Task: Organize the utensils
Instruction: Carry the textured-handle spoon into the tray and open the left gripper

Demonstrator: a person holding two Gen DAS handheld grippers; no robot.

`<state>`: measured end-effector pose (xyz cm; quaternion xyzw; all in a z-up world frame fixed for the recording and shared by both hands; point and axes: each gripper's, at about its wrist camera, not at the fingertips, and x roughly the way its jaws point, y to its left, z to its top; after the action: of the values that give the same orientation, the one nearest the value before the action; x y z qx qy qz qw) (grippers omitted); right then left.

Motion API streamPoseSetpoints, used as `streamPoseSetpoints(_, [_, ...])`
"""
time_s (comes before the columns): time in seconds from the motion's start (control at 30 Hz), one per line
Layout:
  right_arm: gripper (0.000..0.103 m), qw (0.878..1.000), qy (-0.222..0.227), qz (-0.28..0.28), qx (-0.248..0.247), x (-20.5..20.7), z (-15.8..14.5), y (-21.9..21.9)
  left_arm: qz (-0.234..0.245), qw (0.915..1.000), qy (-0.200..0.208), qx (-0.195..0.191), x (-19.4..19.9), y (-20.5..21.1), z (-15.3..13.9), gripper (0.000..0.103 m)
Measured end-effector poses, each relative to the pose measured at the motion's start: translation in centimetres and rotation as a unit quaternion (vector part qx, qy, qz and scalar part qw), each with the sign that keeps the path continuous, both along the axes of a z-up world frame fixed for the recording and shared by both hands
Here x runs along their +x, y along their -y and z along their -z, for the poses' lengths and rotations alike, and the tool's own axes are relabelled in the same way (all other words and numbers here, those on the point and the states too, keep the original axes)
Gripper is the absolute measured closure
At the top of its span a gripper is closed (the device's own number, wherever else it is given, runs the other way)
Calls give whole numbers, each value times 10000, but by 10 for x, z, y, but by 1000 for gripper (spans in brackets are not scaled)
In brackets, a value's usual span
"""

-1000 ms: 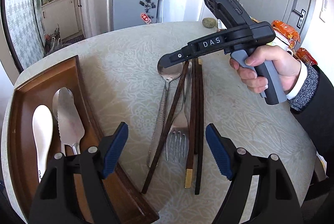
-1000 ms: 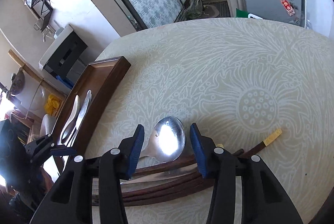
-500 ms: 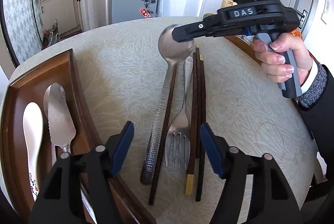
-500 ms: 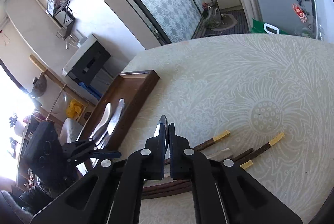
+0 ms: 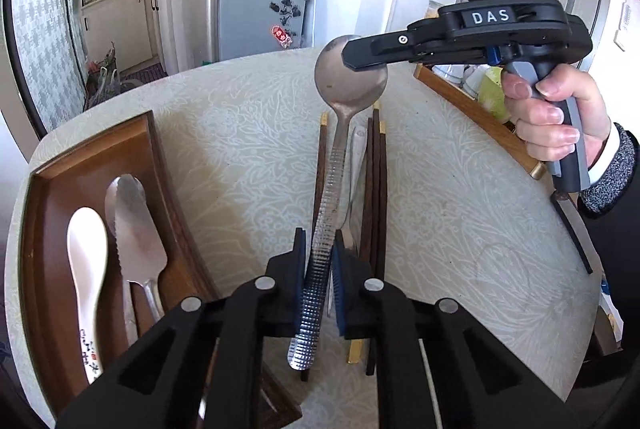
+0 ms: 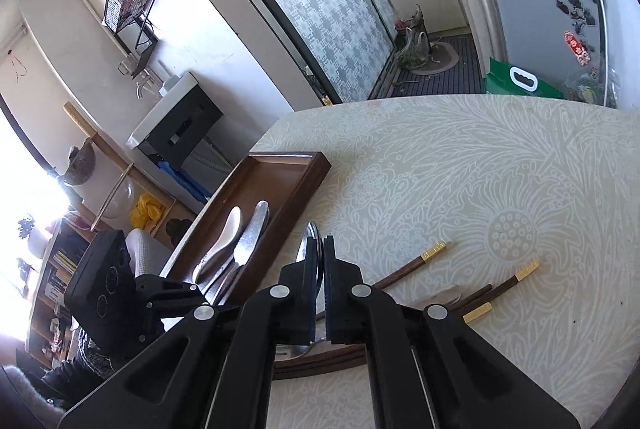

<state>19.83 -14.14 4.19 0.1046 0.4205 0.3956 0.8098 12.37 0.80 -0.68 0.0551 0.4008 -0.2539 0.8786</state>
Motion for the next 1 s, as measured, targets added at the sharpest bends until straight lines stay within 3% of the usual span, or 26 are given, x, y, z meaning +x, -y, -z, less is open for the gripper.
streamPoseSetpoints(0.13, [100, 9998, 54, -115, 128, -1, -10, -27, -174, 9993, 296, 121, -16, -20, -16, 90])
streamPoseSetpoints(0.27, [100, 9995, -41, -288, 114, 6, -7, -73, -525, 9978, 321, 254, -24, -49, -16, 90])
streamPoseSetpoints(0.53, [100, 9980, -301, -499, -237, 26, 29, -162, -1109, 9930, 104, 392, -26, -103, -2, 92])
streamPoseSetpoints(0.77, [96, 9962, -151, -480, -705, 26, 50, -192, -1172, 9923, -12, 412, -25, -113, 13, 92])
streamPoseSetpoints(0.83, [79, 9963, -151, -495, -693, 25, 47, -190, -1180, 9923, -39, 381, -25, -115, 14, 90])
streamPoseSetpoints(0.87, [52, 9965, -85, -456, -691, 23, 43, -187, -1167, 9925, -37, 370, -26, -115, 15, 90])
streamPoseSetpoints(0.9, [31, 9970, 18, -391, -667, 20, 37, -181, -1126, 9930, 4, 345, -26, -112, 15, 89])
streamPoseSetpoints(0.93, [27, 9975, 72, -362, -610, 18, 30, -173, -1067, 9937, 83, 325, -29, -111, 14, 78])
streamPoseSetpoints(1.0, [26, 9979, 108, -343, -540, 16, 19, -154, -849, 9951, 365, 358, -38, -103, 9, 69])
